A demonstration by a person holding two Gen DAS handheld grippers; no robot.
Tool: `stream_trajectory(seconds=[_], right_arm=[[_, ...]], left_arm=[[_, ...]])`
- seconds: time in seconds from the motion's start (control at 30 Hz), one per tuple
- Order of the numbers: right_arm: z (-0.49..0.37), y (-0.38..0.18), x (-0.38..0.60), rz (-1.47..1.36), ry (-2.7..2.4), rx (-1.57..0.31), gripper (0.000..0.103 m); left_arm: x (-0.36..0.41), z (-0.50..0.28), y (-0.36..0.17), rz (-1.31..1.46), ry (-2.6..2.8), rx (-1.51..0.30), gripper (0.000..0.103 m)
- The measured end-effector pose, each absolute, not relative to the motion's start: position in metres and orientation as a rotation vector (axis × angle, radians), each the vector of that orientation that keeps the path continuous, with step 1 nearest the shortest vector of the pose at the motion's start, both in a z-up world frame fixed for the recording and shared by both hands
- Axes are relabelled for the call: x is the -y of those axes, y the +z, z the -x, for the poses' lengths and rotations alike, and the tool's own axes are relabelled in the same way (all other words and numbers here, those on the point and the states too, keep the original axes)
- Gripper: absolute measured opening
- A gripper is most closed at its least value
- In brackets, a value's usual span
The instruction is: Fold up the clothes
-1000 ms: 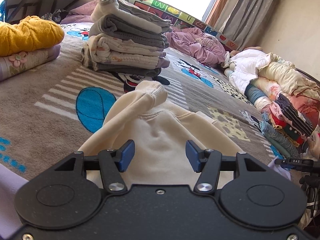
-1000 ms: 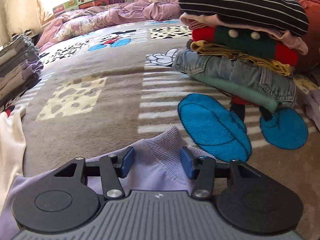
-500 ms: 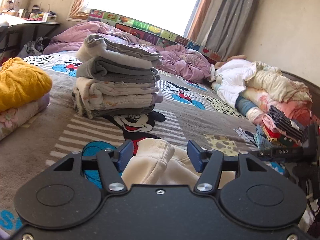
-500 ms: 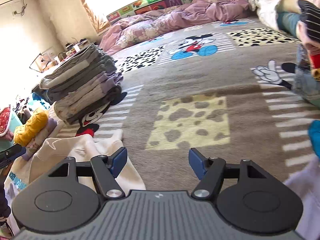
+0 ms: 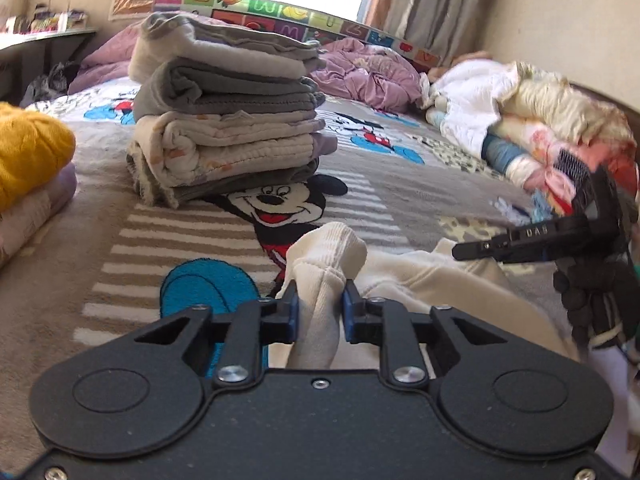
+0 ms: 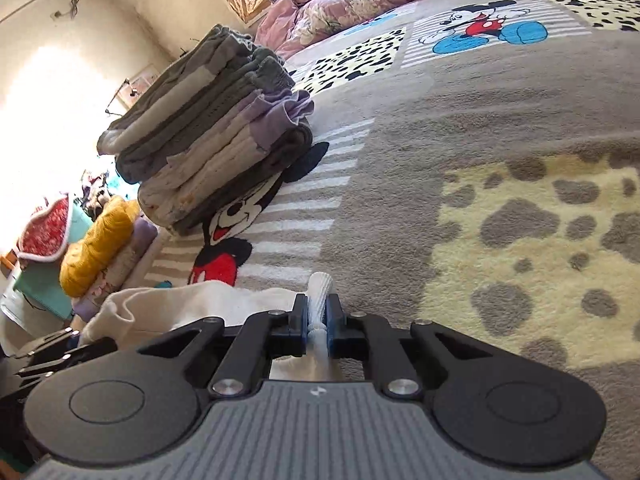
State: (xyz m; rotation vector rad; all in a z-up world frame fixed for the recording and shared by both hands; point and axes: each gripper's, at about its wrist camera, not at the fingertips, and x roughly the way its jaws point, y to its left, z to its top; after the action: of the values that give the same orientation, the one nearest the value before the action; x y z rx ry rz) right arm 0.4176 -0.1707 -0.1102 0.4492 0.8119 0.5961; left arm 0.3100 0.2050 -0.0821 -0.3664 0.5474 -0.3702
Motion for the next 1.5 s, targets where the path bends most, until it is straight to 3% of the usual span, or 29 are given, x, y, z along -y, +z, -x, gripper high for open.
stream_trajectory(seconds=[0.13, 0.27, 0.33, 0.43, 0.47, 0.5, 0.53, 0.57, 0.6, 0.77, 1.03, 1.17, 1.33, 1.43, 1.5], right_arm=[[-0.403, -0.09, 0.217, -0.619, 0.568, -0.654, 0.011], [-0.419, -0.102, 0.238, -0.588, 0.482, -0.682, 0.012], [-0.434, -0.122, 0.234, -0.553, 0.43, -0.796, 0.02], [-0.435, -0.129, 0.23, -0.558, 0.462, -0.825, 0.044], [-0.435, -0.13, 0.229, -0.555, 0.48, -0.831, 0.06], [-0.434, -0.131, 0.227, -0.552, 0.498, -0.838, 0.061], [-0.434, -0.132, 0.225, -0.549, 0.516, -0.844, 0.058], [-0.434, -0.133, 0.224, -0.545, 0.534, -0.851, 0.031], [-0.433, -0.134, 0.222, -0.542, 0.553, -0.858, 0.009], [-0.432, -0.122, 0.23, -0.6, 0.523, -0.775, 0.009], [-0.434, -0.143, 0.241, -0.667, 0.455, -0.785, 0.009], [-0.432, -0.129, 0.232, -0.582, 0.445, -0.778, 0.028], [-0.41, -0.09, 0.21, -0.334, 0.455, -0.602, 0.029], [-0.413, -0.093, 0.187, -0.227, 0.501, -0.63, 0.026], [-0.432, -0.115, 0.176, -0.169, 0.428, -0.764, 0.027]], left_arm=[[-0.241, -0.327, -0.092, 0.719, -0.422, -0.53, 0.012], [-0.26, -0.36, -0.13, 0.923, -0.288, -0.697, 0.017], [-0.265, -0.363, -0.137, 0.943, -0.242, -0.73, 0.017], [-0.264, -0.359, -0.121, 0.894, -0.273, -0.687, 0.054], [-0.262, -0.359, -0.116, 0.876, -0.28, -0.673, 0.054], [-0.26, -0.36, -0.115, 0.861, -0.268, -0.672, 0.052], [-0.256, -0.362, -0.117, 0.831, -0.249, -0.683, 0.026], [-0.252, -0.365, -0.12, 0.799, -0.231, -0.699, 0.015], [-0.253, -0.366, -0.126, 0.809, -0.217, -0.705, 0.015], [-0.283, -0.363, -0.143, 1.084, -0.225, -0.665, 0.014], [-0.292, -0.368, -0.16, 1.207, -0.176, -0.721, 0.018], [-0.287, -0.355, -0.116, 0.935, -0.075, -0.609, 0.026], [-0.238, -0.35, -0.07, 0.511, -0.289, -0.519, 0.026], [-0.22, -0.371, -0.091, 0.412, -0.175, -0.661, 0.026], [-0.225, -0.384, -0.114, 0.42, -0.091, -0.718, 0.011]])
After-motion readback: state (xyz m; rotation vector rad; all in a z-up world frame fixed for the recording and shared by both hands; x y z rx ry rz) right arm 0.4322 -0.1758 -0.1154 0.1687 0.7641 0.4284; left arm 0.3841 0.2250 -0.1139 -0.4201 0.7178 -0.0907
